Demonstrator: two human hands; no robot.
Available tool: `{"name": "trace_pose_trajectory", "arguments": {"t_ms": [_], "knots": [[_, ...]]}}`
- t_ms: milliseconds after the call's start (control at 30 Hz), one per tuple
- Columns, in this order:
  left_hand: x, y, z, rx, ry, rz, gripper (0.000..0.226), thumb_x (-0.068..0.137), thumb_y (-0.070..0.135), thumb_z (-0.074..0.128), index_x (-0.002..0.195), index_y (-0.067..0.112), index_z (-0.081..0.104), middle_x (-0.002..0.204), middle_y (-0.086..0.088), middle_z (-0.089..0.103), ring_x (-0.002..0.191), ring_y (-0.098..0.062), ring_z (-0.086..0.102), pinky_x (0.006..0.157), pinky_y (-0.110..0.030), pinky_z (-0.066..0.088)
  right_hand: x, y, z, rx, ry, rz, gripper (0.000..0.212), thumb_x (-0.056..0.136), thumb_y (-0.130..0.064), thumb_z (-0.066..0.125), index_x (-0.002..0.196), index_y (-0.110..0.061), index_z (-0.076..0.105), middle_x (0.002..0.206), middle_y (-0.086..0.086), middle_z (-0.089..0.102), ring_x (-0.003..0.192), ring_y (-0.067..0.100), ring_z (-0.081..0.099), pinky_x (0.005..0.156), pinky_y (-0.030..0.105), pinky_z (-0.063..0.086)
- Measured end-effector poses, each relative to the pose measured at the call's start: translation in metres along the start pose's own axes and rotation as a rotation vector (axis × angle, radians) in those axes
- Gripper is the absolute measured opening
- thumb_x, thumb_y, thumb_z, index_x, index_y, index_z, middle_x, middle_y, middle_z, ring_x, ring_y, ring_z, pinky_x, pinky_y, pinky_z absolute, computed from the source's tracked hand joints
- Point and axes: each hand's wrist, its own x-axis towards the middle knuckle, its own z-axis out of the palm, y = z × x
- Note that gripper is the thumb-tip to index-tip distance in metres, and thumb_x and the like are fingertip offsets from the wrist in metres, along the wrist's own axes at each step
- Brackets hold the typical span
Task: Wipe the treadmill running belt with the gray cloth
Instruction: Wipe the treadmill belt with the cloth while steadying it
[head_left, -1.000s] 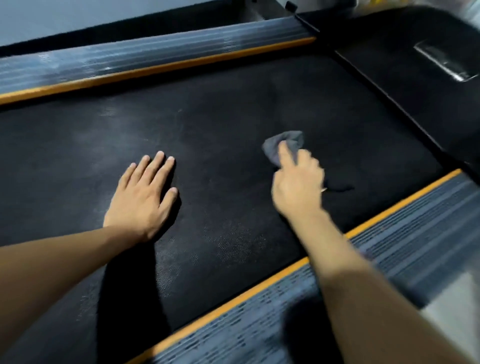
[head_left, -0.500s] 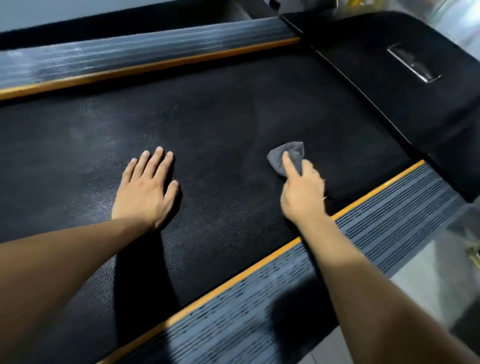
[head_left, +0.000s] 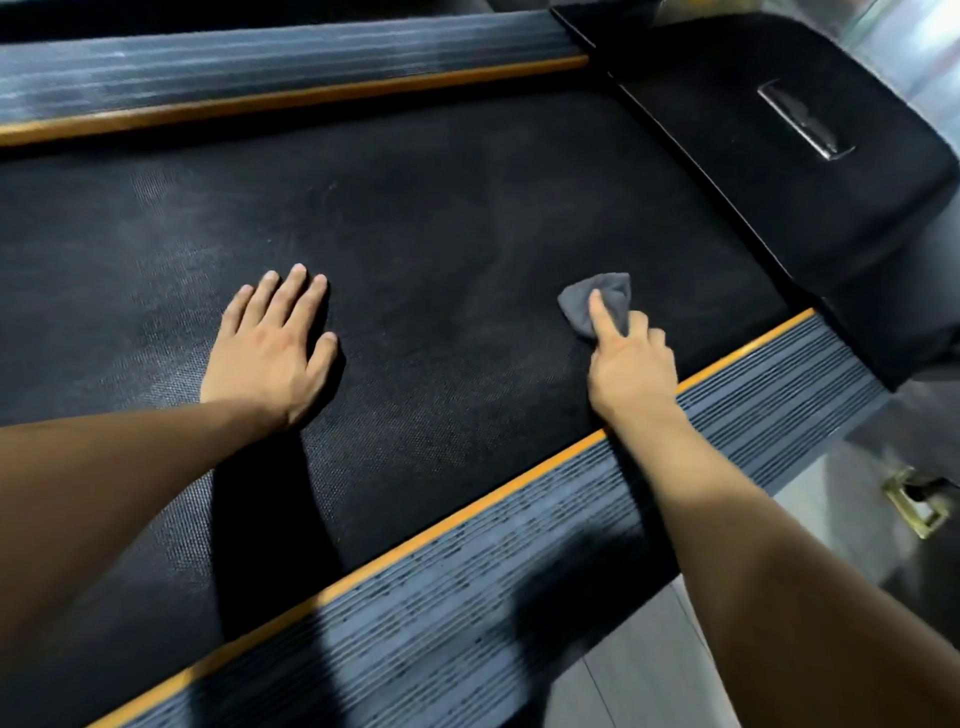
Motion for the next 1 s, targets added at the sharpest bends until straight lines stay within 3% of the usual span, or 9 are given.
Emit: {"name": "trace_pose_trajectory", "arguments": {"t_ms": [133,300,400,567,633,733,867,1000], "knots": [[0.000,0.000,-0.003,-0.011,-0.018,-0.004,0.069,0.098,0.051,0.021,0.161,0.024,0.019,0.169,-0.003,0.018,0.157,-0.024,0.010,0.128,-0.044,0.006,-0.036,-0.051,-0.013,-0.012,-0.011,0.038,0.074,0.096,-0.030,0.047,0.158,-0.027,0.005,0.145,0.016,0.032,0.121,0.035,0.039,0.099,0.043,0.035],[0.000,0.001,-0.007,0.011,-0.014,-0.014,0.070,0.096,0.048,0.024,0.160,0.021,0.026,0.168,-0.006,0.024,0.155,-0.027,0.017,0.127,-0.044,0.010,-0.126,-0.134,-0.007,0.089,0.176,-0.393,0.072,0.073,-0.036,0.070,0.141,-0.027,0.050,0.107,0.009,0.058,0.091,0.029,0.051,0.075,0.040,0.043],[-0.001,0.000,-0.009,0.017,-0.031,-0.003,0.071,0.095,0.050,0.024,0.159,0.020,0.029,0.167,-0.006,0.026,0.154,-0.028,0.020,0.126,-0.043,0.011,-0.122,-0.135,0.003,0.123,0.213,-0.499,0.071,0.070,-0.035,0.069,0.139,-0.032,0.053,0.098,0.006,0.056,0.085,0.029,0.051,0.072,0.041,0.044],[-0.004,-0.027,-0.020,0.008,-0.118,0.156,0.075,0.095,0.056,0.023,0.161,0.021,0.024,0.168,-0.007,0.019,0.156,-0.029,0.015,0.127,-0.041,0.006,-0.089,-0.139,0.012,0.142,0.285,-0.401,0.068,0.080,-0.030,0.069,0.144,-0.030,0.049,0.104,0.008,0.055,0.087,0.032,0.048,0.075,0.045,0.044],[-0.002,-0.059,-0.028,0.029,-0.090,0.096,0.073,0.094,0.057,0.025,0.159,0.024,0.028,0.167,-0.008,0.023,0.154,-0.030,0.021,0.126,-0.043,0.012,-0.076,-0.155,0.011,0.171,0.302,-0.373,0.066,0.080,-0.029,0.070,0.143,-0.027,0.051,0.108,0.009,0.056,0.087,0.032,0.048,0.075,0.046,0.045],[0.001,-0.122,-0.041,0.015,-0.052,-0.128,0.076,0.091,0.061,0.021,0.159,0.026,0.030,0.167,-0.010,0.024,0.154,-0.032,0.022,0.124,-0.044,0.014,-0.056,-0.184,0.010,0.203,0.332,-0.449,0.066,0.082,-0.028,0.069,0.145,-0.028,0.048,0.115,0.008,0.057,0.093,0.030,0.050,0.079,0.044,0.045],[0.007,-0.176,-0.051,0.087,-0.097,-0.022,0.068,0.095,0.062,0.020,0.160,0.040,0.018,0.169,-0.005,0.019,0.156,-0.027,0.016,0.126,-0.041,0.008,-0.022,-0.233,0.009,0.347,0.295,-0.578,0.067,0.086,-0.025,0.066,0.149,-0.027,0.042,0.134,0.012,0.052,0.119,0.031,0.051,0.102,0.045,0.043],[0.013,-0.181,-0.045,0.070,-0.082,0.007,0.066,0.097,0.061,0.020,0.160,0.042,0.014,0.170,0.001,0.011,0.158,-0.021,0.005,0.127,-0.042,0.004,0.052,-0.278,0.000,0.393,0.333,-0.532,0.058,0.088,-0.026,0.050,0.146,-0.018,0.048,0.139,0.025,0.049,0.119,0.044,0.052,0.100,0.051,0.045]]}}
